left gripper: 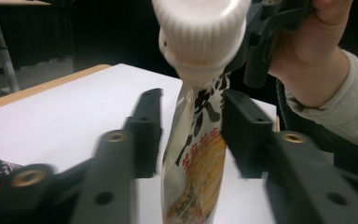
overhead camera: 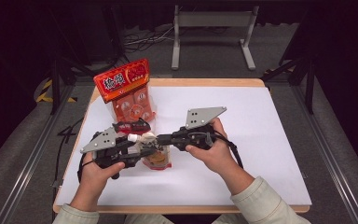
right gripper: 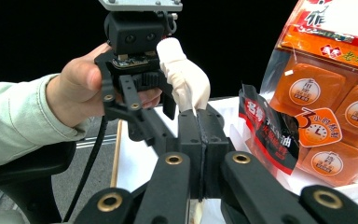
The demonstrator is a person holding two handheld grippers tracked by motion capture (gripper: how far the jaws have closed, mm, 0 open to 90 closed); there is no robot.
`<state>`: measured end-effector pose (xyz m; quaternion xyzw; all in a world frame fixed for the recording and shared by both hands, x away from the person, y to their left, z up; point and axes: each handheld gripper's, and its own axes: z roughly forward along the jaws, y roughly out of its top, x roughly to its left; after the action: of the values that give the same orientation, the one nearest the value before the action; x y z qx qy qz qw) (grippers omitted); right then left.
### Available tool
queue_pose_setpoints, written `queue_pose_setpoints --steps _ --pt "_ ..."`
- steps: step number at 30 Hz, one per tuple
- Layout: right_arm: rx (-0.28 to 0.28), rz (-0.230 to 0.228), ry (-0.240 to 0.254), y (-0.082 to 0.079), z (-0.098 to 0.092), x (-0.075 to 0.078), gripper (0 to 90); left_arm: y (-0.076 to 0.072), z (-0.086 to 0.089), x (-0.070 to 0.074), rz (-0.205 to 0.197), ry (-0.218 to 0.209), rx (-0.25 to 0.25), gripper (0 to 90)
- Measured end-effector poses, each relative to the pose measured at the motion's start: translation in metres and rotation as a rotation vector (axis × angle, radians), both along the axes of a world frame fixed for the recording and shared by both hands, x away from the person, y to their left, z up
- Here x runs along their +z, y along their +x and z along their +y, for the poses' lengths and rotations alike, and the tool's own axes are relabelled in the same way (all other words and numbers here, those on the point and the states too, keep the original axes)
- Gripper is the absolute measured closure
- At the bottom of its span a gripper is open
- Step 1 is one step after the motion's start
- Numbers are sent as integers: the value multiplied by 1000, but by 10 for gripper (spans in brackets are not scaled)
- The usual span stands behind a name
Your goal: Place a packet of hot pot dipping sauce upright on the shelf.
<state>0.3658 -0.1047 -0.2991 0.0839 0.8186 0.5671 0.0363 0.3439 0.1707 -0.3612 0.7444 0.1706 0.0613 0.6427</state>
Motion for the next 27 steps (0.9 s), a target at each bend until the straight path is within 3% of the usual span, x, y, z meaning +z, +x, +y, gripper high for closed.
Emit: queue_pose_setpoints --steps 5,10,16,20,27 --pt "10 6 0 -1 1 -4 900 1 5 -1 29 -25 -19 730" --pt "3 11 3 -1 -1 -6 900 0 4 0 9 4 -37 821" --pt "-3 -14 7 -3 -2 -4 898 0 4 3 -4 2 -62 867" --pt "-7 -12 16 -3 -3 -4 891 0 4 7 -33 27 -69 877" --pt "-38 -16 48 -4 -15 -2 753 1 3 12 -58 35 -73 887"
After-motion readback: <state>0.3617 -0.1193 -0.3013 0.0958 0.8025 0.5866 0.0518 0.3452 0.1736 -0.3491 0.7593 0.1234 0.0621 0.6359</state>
